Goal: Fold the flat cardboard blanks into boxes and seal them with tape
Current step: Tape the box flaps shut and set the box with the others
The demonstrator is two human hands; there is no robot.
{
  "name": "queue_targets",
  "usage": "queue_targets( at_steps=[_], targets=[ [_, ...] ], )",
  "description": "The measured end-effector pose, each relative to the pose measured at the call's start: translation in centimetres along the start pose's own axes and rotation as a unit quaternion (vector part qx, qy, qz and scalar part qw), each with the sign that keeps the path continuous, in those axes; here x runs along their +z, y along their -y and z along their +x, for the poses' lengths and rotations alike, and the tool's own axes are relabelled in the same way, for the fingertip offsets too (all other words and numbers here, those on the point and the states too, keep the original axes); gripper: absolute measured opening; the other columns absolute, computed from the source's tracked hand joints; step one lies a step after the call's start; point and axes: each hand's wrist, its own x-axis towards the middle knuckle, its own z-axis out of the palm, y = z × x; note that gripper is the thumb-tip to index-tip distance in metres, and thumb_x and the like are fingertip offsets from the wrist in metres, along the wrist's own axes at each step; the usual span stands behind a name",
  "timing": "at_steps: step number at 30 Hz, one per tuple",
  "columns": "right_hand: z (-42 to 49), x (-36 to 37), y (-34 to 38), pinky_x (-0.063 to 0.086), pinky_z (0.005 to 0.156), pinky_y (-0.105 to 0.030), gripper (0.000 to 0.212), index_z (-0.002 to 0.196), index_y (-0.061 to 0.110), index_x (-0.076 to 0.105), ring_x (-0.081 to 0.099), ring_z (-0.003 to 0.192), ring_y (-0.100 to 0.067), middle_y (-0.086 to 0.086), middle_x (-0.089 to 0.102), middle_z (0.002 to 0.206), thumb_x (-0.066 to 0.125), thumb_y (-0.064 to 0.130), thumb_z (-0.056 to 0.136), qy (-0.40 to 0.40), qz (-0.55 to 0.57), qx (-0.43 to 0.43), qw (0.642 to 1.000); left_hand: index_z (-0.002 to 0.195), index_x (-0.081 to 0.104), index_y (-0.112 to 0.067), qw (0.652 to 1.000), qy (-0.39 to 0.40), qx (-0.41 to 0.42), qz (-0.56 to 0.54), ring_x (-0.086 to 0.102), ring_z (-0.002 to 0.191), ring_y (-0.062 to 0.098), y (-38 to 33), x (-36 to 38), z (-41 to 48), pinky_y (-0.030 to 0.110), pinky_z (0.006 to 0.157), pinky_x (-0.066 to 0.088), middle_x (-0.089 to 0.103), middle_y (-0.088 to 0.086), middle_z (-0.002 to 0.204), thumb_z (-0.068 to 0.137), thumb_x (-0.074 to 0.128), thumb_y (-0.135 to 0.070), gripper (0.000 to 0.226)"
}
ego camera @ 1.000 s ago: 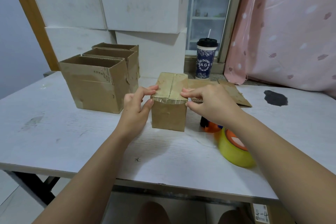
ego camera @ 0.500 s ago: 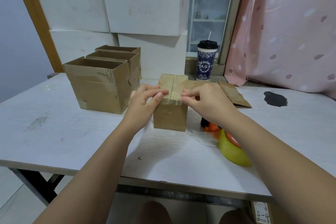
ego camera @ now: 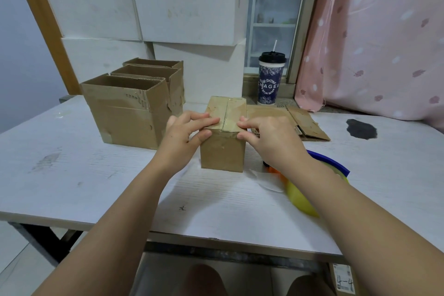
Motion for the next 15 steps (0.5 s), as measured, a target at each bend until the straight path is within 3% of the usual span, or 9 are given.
queue_targets(
  at_steps=[3, 6, 10, 15],
  targets=[
    [-0.2, 0.2, 0.1, 0.040, 0.099, -0.030, 0.034, 0.122, 0.017, 0.066, 0.058, 0.117, -0.017, 0.004, 0.064, 0.126, 0.063, 0.032, 0.091, -0.009, -0.002, 0.004, 1.000, 0.118, 0.062, -0.035, 0.999, -0.019, 0.016, 0.031, 0.029, 0.094, 0.004, -0.2, 0.1, 0.0, 0.000, 0.089, 0.017, 0.050, -0.017, 0.112, 0.094, 0.055, -0.021, 0.029],
    [-0.2, 0.6, 0.3, 0.041, 0.098, -0.030, 0.035, 0.118, 0.018, 0.068, 0.060, 0.114, -0.017, 0.005, 0.065, 0.125, 0.065, 0.036, 0.089, -0.031, 0.001, 0.015, 0.999, 0.113, 0.066, -0.030, 0.998, -0.050, 0.003, 0.036, 0.034, 0.098, 0.008, -0.6, 0.9, -0.2, 0.014, 0.087, 0.024, 0.050, -0.014, 0.107, 0.091, 0.060, -0.028, 0.023],
    [-0.1, 1.2, 0.7, 0.042, 0.097, -0.031, 0.041, 0.114, 0.016, 0.071, 0.061, 0.112, -0.019, 0.002, 0.067, 0.122, 0.066, 0.045, 0.086, -0.060, 0.011, 0.032, 0.998, 0.099, 0.068, -0.023, 0.994, -0.109, -0.028, 0.005, 0.037, 0.100, 0.010, -1.4, 2.4, -0.1, 0.004, 0.084, 0.025, 0.045, -0.009, 0.100, 0.081, 0.070, -0.036, 0.023],
    [-0.1, 1.9, 0.9, 0.046, 0.086, -0.041, 0.032, 0.107, 0.015, 0.070, 0.062, 0.103, -0.026, -0.006, 0.071, 0.110, 0.059, 0.041, 0.092, -0.069, -0.018, 0.031, 0.997, 0.095, 0.068, -0.016, 0.986, -0.155, -0.020, 0.055, 0.041, 0.093, 0.018, -1.5, 3.5, -0.2, 0.026, 0.077, 0.033, 0.048, -0.003, 0.096, 0.084, 0.068, -0.036, 0.023]
  ],
)
